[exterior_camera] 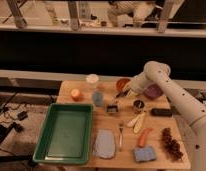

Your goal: Wipe table surface with brush

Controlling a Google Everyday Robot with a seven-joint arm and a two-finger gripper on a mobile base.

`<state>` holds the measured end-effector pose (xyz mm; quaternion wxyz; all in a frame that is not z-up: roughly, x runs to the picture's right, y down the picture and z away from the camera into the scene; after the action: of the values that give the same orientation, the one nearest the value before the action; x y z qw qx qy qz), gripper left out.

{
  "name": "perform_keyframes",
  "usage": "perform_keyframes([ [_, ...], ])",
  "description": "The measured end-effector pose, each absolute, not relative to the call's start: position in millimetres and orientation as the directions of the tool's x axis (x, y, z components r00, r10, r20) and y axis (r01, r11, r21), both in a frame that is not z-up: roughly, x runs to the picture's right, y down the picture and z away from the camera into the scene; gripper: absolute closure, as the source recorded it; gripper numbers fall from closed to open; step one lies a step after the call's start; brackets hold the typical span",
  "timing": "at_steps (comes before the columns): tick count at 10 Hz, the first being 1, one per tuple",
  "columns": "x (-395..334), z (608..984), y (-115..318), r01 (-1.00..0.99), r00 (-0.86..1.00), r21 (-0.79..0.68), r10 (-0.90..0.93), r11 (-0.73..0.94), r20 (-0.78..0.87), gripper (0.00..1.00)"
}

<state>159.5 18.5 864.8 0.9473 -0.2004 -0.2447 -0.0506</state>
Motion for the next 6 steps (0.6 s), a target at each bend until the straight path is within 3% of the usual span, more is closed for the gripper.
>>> perform_keyframes([
  [6,145,853,19,0.227,0.857,-0.325,-0.03,0.918,0.514,1.0],
])
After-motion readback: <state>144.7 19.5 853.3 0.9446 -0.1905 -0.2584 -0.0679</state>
